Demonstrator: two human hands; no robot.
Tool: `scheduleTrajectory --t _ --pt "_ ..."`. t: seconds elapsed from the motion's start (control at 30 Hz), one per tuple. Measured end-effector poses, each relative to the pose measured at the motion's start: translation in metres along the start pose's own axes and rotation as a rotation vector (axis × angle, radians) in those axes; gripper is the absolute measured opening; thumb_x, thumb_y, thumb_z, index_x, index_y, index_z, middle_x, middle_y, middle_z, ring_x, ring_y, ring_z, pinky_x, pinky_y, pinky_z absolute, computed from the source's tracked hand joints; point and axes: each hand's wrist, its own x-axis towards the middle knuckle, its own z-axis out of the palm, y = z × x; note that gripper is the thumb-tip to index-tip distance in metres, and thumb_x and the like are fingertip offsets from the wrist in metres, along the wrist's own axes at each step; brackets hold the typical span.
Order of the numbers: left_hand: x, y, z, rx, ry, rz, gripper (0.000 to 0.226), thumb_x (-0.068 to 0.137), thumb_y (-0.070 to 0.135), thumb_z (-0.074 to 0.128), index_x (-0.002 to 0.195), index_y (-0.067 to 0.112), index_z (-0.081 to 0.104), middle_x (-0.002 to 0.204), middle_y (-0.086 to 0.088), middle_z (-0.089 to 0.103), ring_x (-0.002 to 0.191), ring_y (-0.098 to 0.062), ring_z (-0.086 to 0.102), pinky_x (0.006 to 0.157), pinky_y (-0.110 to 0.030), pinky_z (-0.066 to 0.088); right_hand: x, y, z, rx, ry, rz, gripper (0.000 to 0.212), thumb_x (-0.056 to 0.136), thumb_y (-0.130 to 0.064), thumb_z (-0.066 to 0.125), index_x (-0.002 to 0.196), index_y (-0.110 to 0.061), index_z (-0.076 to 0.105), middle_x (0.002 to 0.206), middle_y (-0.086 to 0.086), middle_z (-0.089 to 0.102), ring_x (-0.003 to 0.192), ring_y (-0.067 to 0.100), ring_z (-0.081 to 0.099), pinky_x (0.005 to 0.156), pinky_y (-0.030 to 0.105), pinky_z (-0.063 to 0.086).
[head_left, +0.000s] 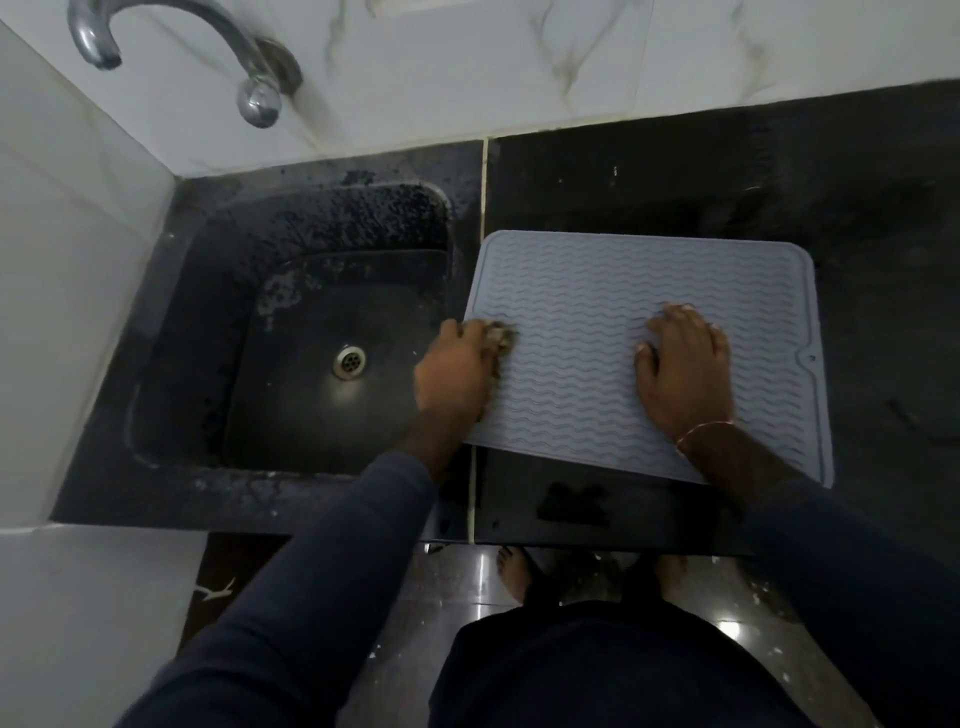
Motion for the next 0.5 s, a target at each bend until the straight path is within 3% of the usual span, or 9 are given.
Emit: scheduleTrajectory --t 0.07,0.17,0.23,0.3,0.4,0.5 --pt "0.004 -0.008 -0.007 0.021 0.021 -0.019 0.027 0.097 0.032 0.044 0.115 0.014 0.052 0.114 -0.013 0.050 0.095 -0.037 0.059 0.071 -0.041 0.044 -0.001 -0.002 -0.001 0.003 -0.003 0.013 0.043 0.092 -0.032 0.041 0.126 -0.010 0.055 0.142 0.011 0.049 0.138 0.027 0.037 0.116 0.048 0.020" --pt "0.005 0.034 -0.007 -0.175 0.028 0.081 0.035 0.096 0.034 0.047 0.128 0.020 0.050 0.118 -0.012 0.051 0.093 -0.032 0.059 0.074 -0.038 0.045 0.000 -0.003 -0.002 0.003 0.000 0.020 0.040 0.094 -0.030 0.044 0.128 -0.010 0.054 0.142 0.011 0.048 0.138 0.026 0.036 0.116 0.049 0.020" --pt "-0.007 0.077 0.006 -0.254 -0.049 0.204 0.039 0.096 0.034 0.048 0.134 0.023 0.048 0.119 -0.010 0.051 0.093 -0.027 0.058 0.072 -0.035 0.044 -0.002 -0.002 -0.001 0.009 0.013 0.016 0.041 0.094 -0.028 0.043 0.128 -0.009 0.053 0.141 0.012 0.049 0.137 0.027 0.038 0.116 0.048 0.020" --pt "-0.020 0.105 0.019 -0.189 -0.142 0.304 0.036 0.097 0.034 0.048 0.130 0.022 0.053 0.119 -0.011 0.051 0.095 -0.029 0.059 0.073 -0.037 0.047 -0.002 -0.002 0.000 0.021 0.026 0.018 0.044 0.092 -0.028 0.040 0.128 -0.007 0.054 0.141 0.014 0.050 0.136 0.029 0.039 0.116 0.048 0.020" --pt "-0.014 0.071 0.016 -0.083 -0.154 0.281 0.031 0.098 0.033 0.047 0.124 0.019 0.054 0.119 -0.011 0.051 0.097 -0.030 0.059 0.075 -0.038 0.046 -0.002 -0.004 -0.001 0.051 0.030 0.024 0.045 0.091 -0.029 0.038 0.127 -0.007 0.054 0.140 0.014 0.051 0.136 0.029 0.040 0.116 0.047 0.020" --pt "0.001 0.000 -0.003 -0.035 -0.136 0.089 0.031 0.099 0.040 0.043 0.122 0.022 0.054 0.117 -0.010 0.050 0.099 -0.031 0.059 0.077 -0.038 0.044 -0.002 -0.005 -0.002 0.060 0.036 0.039 0.044 0.092 -0.028 0.040 0.127 -0.007 0.054 0.140 0.013 0.051 0.136 0.028 0.040 0.116 0.047 0.020"
